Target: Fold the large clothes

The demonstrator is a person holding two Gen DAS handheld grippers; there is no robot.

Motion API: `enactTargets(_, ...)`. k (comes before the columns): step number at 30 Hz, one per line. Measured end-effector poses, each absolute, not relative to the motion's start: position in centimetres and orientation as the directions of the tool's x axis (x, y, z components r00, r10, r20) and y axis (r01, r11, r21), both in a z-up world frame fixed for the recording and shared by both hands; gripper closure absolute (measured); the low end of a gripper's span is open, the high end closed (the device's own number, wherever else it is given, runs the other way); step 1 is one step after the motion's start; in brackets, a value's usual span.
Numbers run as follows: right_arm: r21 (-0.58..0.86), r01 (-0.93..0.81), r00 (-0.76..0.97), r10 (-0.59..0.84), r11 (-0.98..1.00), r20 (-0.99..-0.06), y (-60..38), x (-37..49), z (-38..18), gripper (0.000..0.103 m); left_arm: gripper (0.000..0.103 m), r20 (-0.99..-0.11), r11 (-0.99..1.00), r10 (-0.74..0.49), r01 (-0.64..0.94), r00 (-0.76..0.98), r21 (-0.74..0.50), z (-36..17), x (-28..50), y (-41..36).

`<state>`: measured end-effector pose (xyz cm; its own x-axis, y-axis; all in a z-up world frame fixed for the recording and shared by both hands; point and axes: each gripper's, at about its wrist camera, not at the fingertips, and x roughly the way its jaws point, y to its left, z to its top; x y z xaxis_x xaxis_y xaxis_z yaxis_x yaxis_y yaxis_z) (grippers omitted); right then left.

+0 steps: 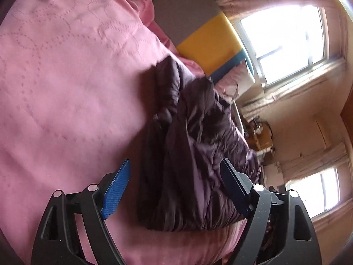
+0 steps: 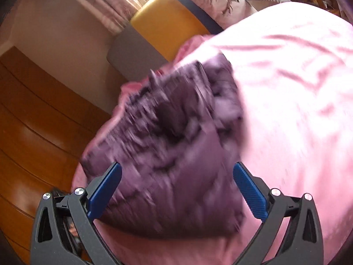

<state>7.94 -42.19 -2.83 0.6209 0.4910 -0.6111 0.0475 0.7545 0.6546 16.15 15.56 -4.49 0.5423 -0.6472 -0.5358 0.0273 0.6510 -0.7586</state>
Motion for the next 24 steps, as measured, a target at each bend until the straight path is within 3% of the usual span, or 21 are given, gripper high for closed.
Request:
enactTargets(1,0.630,0.060,0.601,0.476,0.774,-0.642,-41.8,7.3,-3.5,0.010,0.028,-0.549,0.664,-0.652,0.044,0.522,-0.747,-5.0,16.1,14.7)
enactTargets(2,0.606,0.068,0.585,0.461,0.793,-0.668,-41.4,6.8,-4.2,0.023,0.033,-0.561,0.677,-0.654,0.061,0.508,-0.733,-5.3,16.1,13.9)
enactTargets(4,0.570,0.065,0.599,0.424,0.819,-0.679,-40.7,6.1,-4.5,0.035,0.057,-0.593,0.710,-0.654,0.110,0.470,-0.695,-5.5,16.1,12.2)
enactTargets(7,0.587,0.066,0.599,0.439,0.807,-0.670,-40.6,5.4,-4.2,0.071,0.076,-0.630,0.763,-0.620,0.170,0.468,-0.624,-5.0,15.5,10.7)
enactTargets(10,0.578,0.048,0.593,0.442,0.815,-0.673,-40.3,4.7,-3.8,0.077,0.085,-0.614,0.747,-0.635,0.171,0.469,-0.642,-4.7,14.7,11.3)
enactTargets(18,0.574,0.010,0.552,0.474,0.819,-0.686,-40.5,-0.2,-2.4,0.080,0.086,-0.615,0.734,-0.659,0.196,0.433,-0.650,-4.2,10.1,12.2)
enactTargets(24,0.513,-0.031,0.478,0.463,0.858,-0.746,-40.4,-5.6,-1.9,0.080,0.086,-0.651,0.747,-0.655,0.195,0.384,-0.636,-4.2,4.4,12.6)
